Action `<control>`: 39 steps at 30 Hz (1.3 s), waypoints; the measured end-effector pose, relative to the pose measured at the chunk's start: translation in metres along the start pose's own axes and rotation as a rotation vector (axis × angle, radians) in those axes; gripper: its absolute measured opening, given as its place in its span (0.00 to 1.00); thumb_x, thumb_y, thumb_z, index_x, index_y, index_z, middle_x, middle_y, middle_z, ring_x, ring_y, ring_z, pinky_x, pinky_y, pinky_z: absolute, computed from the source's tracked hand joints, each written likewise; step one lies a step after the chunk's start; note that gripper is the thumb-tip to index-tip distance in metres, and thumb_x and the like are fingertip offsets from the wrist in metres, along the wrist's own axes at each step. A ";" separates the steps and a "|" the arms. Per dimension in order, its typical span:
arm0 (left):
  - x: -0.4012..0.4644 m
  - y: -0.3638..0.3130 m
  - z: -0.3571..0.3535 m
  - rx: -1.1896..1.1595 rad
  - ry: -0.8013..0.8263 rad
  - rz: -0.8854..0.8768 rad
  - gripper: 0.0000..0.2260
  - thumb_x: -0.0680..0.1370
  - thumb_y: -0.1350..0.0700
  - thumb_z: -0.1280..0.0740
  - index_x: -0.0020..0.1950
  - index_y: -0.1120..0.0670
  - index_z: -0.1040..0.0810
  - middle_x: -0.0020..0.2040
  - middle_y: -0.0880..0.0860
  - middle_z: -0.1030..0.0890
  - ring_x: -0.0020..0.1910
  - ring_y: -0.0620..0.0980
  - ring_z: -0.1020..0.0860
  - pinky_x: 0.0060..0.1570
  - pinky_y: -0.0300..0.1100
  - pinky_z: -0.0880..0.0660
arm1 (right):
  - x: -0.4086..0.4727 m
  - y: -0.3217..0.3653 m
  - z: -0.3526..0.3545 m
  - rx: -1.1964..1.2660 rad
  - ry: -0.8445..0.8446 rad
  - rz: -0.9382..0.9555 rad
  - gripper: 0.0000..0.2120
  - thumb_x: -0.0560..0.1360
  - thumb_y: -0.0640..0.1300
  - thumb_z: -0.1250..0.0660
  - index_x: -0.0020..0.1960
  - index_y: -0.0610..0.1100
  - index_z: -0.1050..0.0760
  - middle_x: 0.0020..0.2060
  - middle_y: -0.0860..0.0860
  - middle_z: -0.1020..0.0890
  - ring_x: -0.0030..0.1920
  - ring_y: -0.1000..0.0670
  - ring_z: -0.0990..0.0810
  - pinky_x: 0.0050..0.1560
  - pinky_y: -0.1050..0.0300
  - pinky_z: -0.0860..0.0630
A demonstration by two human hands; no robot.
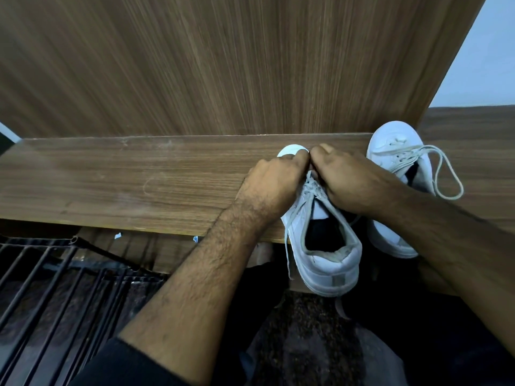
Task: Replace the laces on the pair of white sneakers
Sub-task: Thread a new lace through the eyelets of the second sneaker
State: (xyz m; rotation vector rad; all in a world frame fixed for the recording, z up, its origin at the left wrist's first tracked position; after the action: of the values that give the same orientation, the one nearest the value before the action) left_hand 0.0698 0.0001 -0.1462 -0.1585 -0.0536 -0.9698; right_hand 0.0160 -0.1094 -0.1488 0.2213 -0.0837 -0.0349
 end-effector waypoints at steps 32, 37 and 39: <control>-0.010 -0.007 0.008 -0.119 -0.045 -0.156 0.06 0.81 0.58 0.41 0.48 0.52 0.38 0.49 0.56 0.22 0.47 0.62 0.23 0.41 0.47 0.37 | -0.009 -0.003 0.010 0.043 -0.025 0.105 0.08 0.83 0.45 0.43 0.47 0.45 0.40 0.43 0.51 0.35 0.40 0.50 0.35 0.41 0.57 0.43; -0.007 -0.003 0.003 -0.085 0.011 -0.081 0.05 0.79 0.60 0.40 0.49 0.53 0.36 0.52 0.54 0.23 0.50 0.61 0.22 0.42 0.46 0.36 | -0.009 -0.006 0.009 0.088 -0.011 0.120 0.07 0.82 0.46 0.41 0.48 0.46 0.36 0.43 0.52 0.31 0.41 0.50 0.32 0.41 0.56 0.40; -0.005 0.004 0.000 -0.144 0.011 -0.040 0.04 0.79 0.58 0.37 0.50 0.54 0.32 0.51 0.55 0.21 0.49 0.61 0.21 0.43 0.49 0.29 | -0.009 -0.011 0.010 0.144 0.001 0.096 0.06 0.82 0.47 0.39 0.49 0.45 0.29 0.44 0.52 0.24 0.43 0.49 0.26 0.44 0.51 0.31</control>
State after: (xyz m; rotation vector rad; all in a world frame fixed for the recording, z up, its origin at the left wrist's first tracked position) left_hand 0.0704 0.0063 -0.1472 -0.2857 0.0236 -1.0148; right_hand 0.0057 -0.1222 -0.1426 0.3612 -0.0956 0.0669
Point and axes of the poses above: each hand's wrist, its own x-axis towards the middle knuckle, its own z-axis out of the back of the hand, y = z × x, the point moved 4 cm from there along x, towards the middle knuckle
